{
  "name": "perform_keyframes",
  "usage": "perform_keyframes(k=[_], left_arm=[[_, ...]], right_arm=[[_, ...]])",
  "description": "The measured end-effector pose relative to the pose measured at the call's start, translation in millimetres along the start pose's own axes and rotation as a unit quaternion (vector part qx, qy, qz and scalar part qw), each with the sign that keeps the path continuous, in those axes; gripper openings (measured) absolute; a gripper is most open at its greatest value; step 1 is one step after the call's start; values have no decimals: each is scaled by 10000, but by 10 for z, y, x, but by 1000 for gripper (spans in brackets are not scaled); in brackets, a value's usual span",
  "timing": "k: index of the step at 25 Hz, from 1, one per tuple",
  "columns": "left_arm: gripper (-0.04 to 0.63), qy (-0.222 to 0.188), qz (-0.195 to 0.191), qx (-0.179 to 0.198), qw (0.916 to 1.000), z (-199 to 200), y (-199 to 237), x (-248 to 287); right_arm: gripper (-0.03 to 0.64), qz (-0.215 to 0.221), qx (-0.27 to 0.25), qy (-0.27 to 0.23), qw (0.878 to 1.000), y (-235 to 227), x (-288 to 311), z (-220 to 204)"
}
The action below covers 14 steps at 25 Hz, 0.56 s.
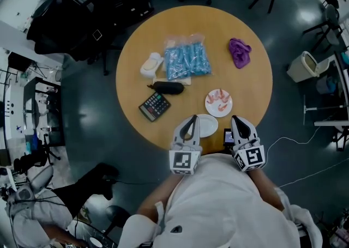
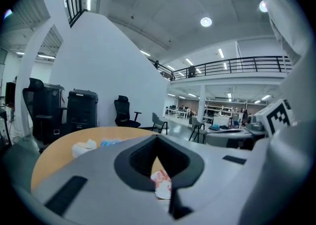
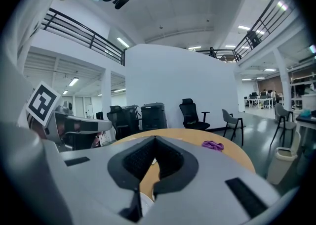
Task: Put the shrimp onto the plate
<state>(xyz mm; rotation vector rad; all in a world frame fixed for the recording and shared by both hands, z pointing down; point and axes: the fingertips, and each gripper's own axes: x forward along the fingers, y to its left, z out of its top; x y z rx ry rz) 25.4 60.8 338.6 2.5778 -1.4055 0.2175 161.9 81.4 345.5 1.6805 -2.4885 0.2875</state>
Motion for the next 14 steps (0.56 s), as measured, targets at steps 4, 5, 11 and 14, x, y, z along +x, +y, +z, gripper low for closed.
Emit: perform_keyframes(k=[4, 5, 11, 14], left_arm=[[8, 8, 11, -24, 10000, -21, 1, 15], [8, 7, 14, -19, 10000, -19, 3, 18], [8, 15, 30, -17, 10000, -26, 20, 40], [8, 18, 45, 2, 10000, -36, 19, 49]], right_arm=[[17, -7, 44, -3, 10000, -39, 15, -16], [17, -15, 57, -9, 10000, -53, 23, -15], [17, -39, 83, -17, 10000, -97, 62, -9], [17, -14, 91, 3, 10000, -101, 65, -42]])
